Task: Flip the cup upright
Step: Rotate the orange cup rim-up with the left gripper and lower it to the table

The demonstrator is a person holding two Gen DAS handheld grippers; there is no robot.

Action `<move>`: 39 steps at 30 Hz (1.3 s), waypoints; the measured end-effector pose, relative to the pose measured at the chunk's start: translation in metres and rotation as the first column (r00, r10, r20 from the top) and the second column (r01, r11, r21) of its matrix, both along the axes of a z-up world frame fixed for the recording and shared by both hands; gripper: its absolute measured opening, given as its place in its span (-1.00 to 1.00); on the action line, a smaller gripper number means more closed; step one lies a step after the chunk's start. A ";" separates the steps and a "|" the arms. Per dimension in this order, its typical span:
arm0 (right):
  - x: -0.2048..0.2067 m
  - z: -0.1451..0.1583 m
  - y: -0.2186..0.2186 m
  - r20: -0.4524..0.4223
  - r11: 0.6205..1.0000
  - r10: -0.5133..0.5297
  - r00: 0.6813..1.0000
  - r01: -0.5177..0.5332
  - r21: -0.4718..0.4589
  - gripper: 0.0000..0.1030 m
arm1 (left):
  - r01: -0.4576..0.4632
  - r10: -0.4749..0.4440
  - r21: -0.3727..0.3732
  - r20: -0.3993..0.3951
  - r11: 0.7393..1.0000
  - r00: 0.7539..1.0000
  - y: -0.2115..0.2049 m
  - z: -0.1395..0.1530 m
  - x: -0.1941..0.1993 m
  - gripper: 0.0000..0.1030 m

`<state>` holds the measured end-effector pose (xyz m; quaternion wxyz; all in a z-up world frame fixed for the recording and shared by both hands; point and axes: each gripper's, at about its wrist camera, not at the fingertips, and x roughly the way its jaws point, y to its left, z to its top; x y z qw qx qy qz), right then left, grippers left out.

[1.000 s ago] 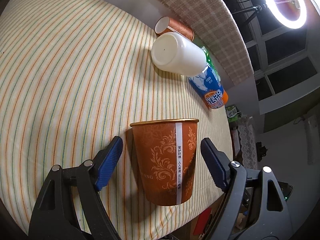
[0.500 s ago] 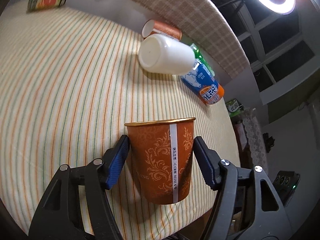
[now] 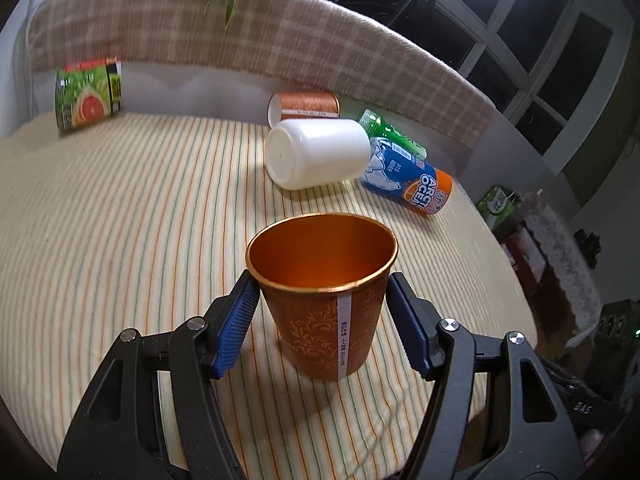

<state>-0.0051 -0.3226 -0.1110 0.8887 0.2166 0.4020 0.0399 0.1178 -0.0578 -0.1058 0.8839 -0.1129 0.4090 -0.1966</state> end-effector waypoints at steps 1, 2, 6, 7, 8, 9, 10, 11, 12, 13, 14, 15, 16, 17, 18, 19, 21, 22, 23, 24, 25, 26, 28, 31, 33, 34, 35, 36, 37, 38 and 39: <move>0.000 0.000 0.001 0.002 1.000 0.001 1.000 -0.001 -0.002 0.51 | 0.000 0.000 0.015 0.015 1.000 1.000 -0.001 0.001 -0.002 0.30; 0.000 0.001 0.001 0.003 1.000 0.002 1.000 -0.002 -0.004 0.51 | -0.001 -0.001 0.043 0.041 0.999 0.999 -0.004 0.002 -0.003 0.30; -0.001 0.002 0.003 0.004 1.000 0.006 1.000 -0.005 -0.003 0.51 | 0.002 -0.014 0.125 0.101 0.992 0.995 -0.016 0.004 -0.007 0.30; -0.001 0.002 0.003 0.004 1.000 0.006 1.000 -0.006 -0.003 0.51 | 0.004 -0.019 0.140 0.106 0.990 0.994 -0.020 0.003 -0.007 0.30; -0.001 0.002 0.003 0.004 1.000 0.006 1.000 -0.006 -0.004 0.51 | 0.006 -0.023 0.150 0.111 0.989 0.994 -0.022 0.002 -0.007 0.30; -0.001 0.002 0.003 0.004 1.000 0.006 1.000 -0.006 -0.004 0.51 | 0.008 -0.028 0.162 0.119 0.987 0.993 -0.025 0.002 -0.007 0.30; -0.001 0.002 0.003 0.004 1.000 0.006 1.000 -0.006 -0.004 0.51 | 0.008 -0.030 0.172 0.124 0.985 0.992 -0.027 0.001 -0.007 0.30; -0.001 0.002 0.003 0.005 1.000 0.006 1.000 -0.006 -0.003 0.51 | 0.008 -0.032 0.185 0.132 0.983 0.991 -0.029 0.000 -0.008 0.30; -0.001 0.002 0.003 0.006 1.000 0.005 1.000 -0.005 -0.003 0.51 | 0.008 -0.035 0.194 0.138 0.981 0.990 -0.031 -0.001 -0.008 0.30; -0.002 0.002 0.003 0.007 1.000 0.005 1.000 -0.005 -0.005 0.51 | 0.008 -0.039 0.205 0.146 0.979 0.989 -0.033 -0.001 -0.009 0.30; -0.002 0.003 0.003 0.008 1.000 0.004 1.000 -0.004 -0.007 0.51 | 0.009 -0.042 0.216 0.153 0.976 0.987 -0.035 -0.001 -0.010 0.30; -0.002 0.003 0.004 0.010 1.000 0.004 1.000 -0.004 -0.009 0.51 | 0.009 -0.046 0.225 0.159 0.974 0.986 -0.037 -0.001 -0.011 0.30; -0.002 0.003 0.003 0.011 1.000 0.004 1.000 -0.004 -0.010 0.51 | 0.009 -0.048 0.232 0.162 0.973 0.986 -0.038 -0.002 -0.011 0.30; -0.002 0.004 0.003 0.013 1.000 0.004 1.000 -0.004 -0.011 0.51 | 0.010 -0.051 0.239 0.166 0.971 0.985 -0.039 -0.002 -0.012 0.30; -0.002 0.004 0.003 0.014 1.000 0.004 1.000 -0.004 -0.012 0.51 | 0.011 -0.053 0.243 0.169 0.970 0.984 -0.040 -0.002 -0.013 0.30; -0.002 0.004 0.003 0.015 1.000 0.004 1.000 -0.004 -0.013 0.51 | 0.012 -0.055 0.246 0.171 0.969 0.984 -0.040 -0.002 -0.013 0.30; -0.002 0.004 0.004 0.016 1.000 0.005 1.000 -0.005 -0.016 0.51 | 0.019 -0.062 0.246 0.168 0.969 0.984 -0.041 -0.003 -0.015 0.30; -0.002 0.005 0.004 0.015 1.000 0.006 1.000 -0.006 -0.016 0.51 | 0.025 -0.067 0.245 0.164 0.969 0.984 -0.041 -0.003 -0.015 0.30; -0.002 0.004 0.004 0.015 1.000 0.008 1.000 -0.007 -0.016 0.51 | 0.030 -0.072 0.246 0.161 0.969 0.984 -0.042 -0.004 -0.015 0.30; -0.001 0.004 0.004 0.014 1.000 0.008 1.000 -0.008 -0.016 0.51 | 0.033 -0.075 0.249 0.160 0.968 0.984 -0.043 -0.005 -0.016 0.30; -0.001 0.004 0.004 0.014 1.000 0.009 1.000 -0.009 -0.016 0.51 | 0.040 -0.082 0.257 0.158 0.966 0.984 -0.045 -0.006 -0.017 0.30; -0.001 0.004 0.004 0.013 1.000 0.010 1.000 -0.010 -0.017 0.51 | 0.042 -0.086 0.260 0.158 0.965 0.984 -0.047 -0.007 -0.018 0.30; -0.002 0.004 0.004 0.014 1.000 0.010 1.000 -0.010 -0.017 0.51 | 0.051 -0.093 0.260 0.154 0.964 0.984 -0.048 -0.009 -0.019 0.30; -0.001 0.004 0.004 0.013 1.000 0.010 1.000 -0.010 -0.017 0.51 | 0.056 -0.097 0.255 0.148 0.965 0.984 -0.049 -0.010 -0.019 0.30; -0.001 0.004 0.004 0.011 1.000 0.011 1.000 -0.011 -0.016 0.51 | 0.056 -0.095 0.253 0.147 0.966 0.985 -0.049 -0.010 -0.019 0.30; -0.001 0.004 0.004 0.011 1.000 0.012 1.000 -0.012 -0.016 0.51 | 0.056 -0.095 0.249 0.146 0.967 0.985 -0.049 -0.010 -0.019 0.30; -0.001 0.004 0.004 0.010 1.000 0.013 1.000 -0.013 -0.015 0.51 | 0.057 -0.094 0.247 0.144 0.967 0.985 -0.049 -0.010 -0.019 0.30; -0.001 0.004 0.003 0.009 1.000 0.014 1.000 -0.014 -0.014 0.51 | 0.057 -0.094 0.243 0.142 0.968 0.985 -0.049 -0.011 -0.019 0.30; -0.001 0.004 0.004 0.009 1.000 0.015 1.000 -0.015 -0.013 0.51 | 0.059 -0.094 0.237 0.139 0.970 0.986 -0.048 -0.011 -0.019 0.30; 0.000 0.004 0.004 0.008 1.000 0.017 1.000 -0.017 -0.012 0.51 | 0.061 -0.095 0.231 0.135 0.971 0.986 -0.047 -0.012 -0.019 0.31; 0.000 0.004 0.004 0.009 1.000 0.018 1.000 -0.018 -0.013 0.51 | 0.065 -0.096 0.227 0.133 0.972 0.986 -0.047 -0.012 -0.019 0.31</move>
